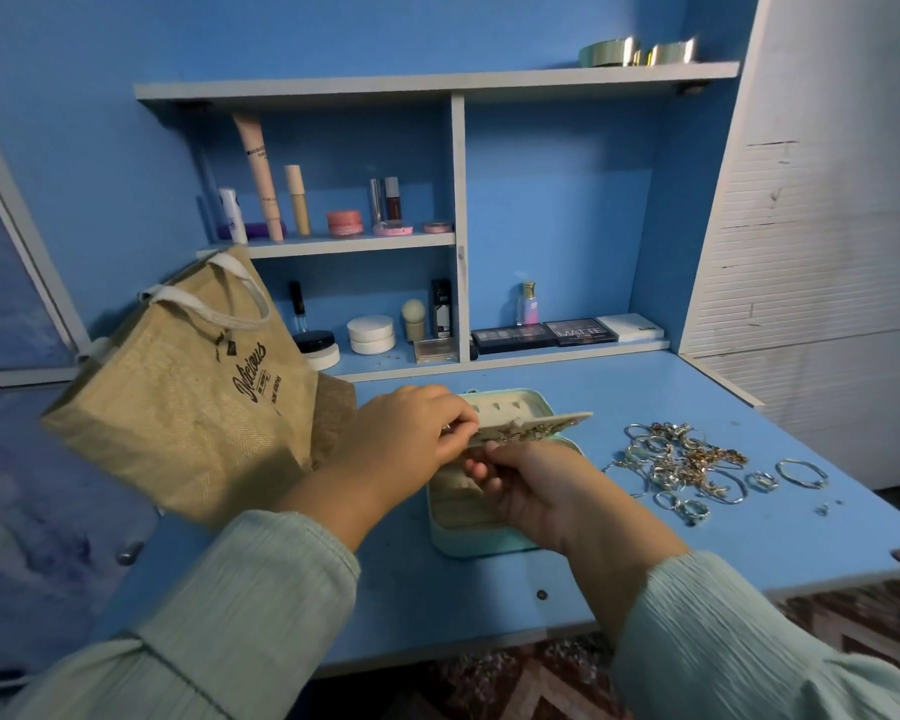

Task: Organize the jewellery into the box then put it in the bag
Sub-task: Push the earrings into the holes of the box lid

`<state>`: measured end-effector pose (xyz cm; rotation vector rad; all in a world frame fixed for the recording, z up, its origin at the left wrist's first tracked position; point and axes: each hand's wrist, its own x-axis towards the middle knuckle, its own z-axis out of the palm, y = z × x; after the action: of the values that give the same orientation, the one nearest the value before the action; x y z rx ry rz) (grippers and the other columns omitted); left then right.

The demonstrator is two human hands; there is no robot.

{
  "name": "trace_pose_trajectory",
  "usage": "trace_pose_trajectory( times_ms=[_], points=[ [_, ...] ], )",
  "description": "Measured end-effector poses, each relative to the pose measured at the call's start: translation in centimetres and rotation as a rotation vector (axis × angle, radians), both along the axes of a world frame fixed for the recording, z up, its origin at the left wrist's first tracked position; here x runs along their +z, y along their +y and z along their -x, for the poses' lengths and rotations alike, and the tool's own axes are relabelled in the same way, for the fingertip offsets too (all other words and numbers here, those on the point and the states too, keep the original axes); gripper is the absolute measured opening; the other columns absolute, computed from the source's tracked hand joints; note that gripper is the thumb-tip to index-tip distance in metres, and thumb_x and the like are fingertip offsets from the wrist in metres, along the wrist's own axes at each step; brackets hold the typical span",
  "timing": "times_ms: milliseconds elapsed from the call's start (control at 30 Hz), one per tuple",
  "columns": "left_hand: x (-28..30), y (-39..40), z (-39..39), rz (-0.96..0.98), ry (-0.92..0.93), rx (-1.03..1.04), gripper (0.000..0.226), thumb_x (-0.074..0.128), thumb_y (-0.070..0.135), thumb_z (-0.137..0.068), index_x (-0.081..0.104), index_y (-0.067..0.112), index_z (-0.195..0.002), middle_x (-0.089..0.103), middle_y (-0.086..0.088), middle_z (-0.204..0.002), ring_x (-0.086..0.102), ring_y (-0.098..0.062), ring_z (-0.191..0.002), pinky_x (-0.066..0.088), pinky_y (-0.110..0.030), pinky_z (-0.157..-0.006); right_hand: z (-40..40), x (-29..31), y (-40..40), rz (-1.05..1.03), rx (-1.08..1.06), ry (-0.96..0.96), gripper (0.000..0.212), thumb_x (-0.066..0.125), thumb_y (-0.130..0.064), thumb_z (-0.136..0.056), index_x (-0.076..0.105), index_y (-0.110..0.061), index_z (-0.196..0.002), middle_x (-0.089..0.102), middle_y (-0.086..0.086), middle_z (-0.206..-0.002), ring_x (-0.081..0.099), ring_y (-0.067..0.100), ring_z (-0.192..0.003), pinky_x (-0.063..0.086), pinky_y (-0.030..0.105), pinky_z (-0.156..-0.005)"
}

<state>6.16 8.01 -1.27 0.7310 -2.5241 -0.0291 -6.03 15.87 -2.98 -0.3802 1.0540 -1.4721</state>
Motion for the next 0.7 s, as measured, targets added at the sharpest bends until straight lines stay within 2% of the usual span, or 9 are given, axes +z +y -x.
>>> trace_pose_trajectory(
  times_ms=[233, 433, 567, 700],
  points=[
    [-0.8, 0.2, 0.6, 0.031, 0.027, -0.005, 0.017, 0.051, 0.027, -0.093, 0.066, 0.022, -0.101, 0.062, 0.009, -0.100, 0.053, -0.012, -0.094, 0.047, -0.032, -0.079, 2.2, 0.8, 2.4, -0.067, -0.073, 0.109, 0.006, 0.049, -0.001, -0.092, 0.054, -0.001, -0.088, 0.053, 0.011, -0.060, 0.050, 0.012, -0.043, 0.042, 0.014, -0.039],
    [-1.9, 1.1, 0.4, 0.138, 0.072, -0.028, 0.029, 0.040, 0.033, -0.084, 0.066, 0.021, -0.085, 0.061, 0.007, -0.080, 0.059, -0.017, -0.072, 0.047, -0.027, -0.057, 3.3, 1.2, 3.7, -0.096, -0.169, 0.249, 0.027, 0.044, -0.020, -0.098, 0.048, -0.008, -0.074, 0.046, 0.008, -0.060, 0.045, 0.013, -0.046, 0.036, 0.015, -0.036],
    [-2.6, 1.4, 0.1, 0.150, 0.062, -0.054, 0.029, 0.040, 0.035, -0.084, 0.066, 0.022, -0.086, 0.062, 0.007, -0.081, 0.060, -0.017, -0.071, 0.052, -0.031, -0.058, 3.6, 0.8, 4.0, -0.136, -0.189, 0.352, 0.030, 0.041, -0.018, -0.099, 0.050, -0.006, -0.074, 0.046, 0.006, -0.060, 0.044, 0.013, -0.048, 0.032, 0.015, -0.037],
    [-2.9, 1.9, -0.3, 0.161, 0.037, -0.056, 0.029, 0.042, 0.038, -0.083, 0.066, 0.024, -0.084, 0.062, 0.007, -0.079, 0.060, -0.017, -0.069, 0.048, -0.028, -0.056, 3.5, 0.2, 4.4, -0.192, -0.177, 0.444, 0.026, 0.041, -0.013, -0.098, 0.054, -0.006, -0.077, 0.049, 0.005, -0.059, 0.045, 0.010, -0.045, 0.032, 0.016, -0.037]
  ],
)
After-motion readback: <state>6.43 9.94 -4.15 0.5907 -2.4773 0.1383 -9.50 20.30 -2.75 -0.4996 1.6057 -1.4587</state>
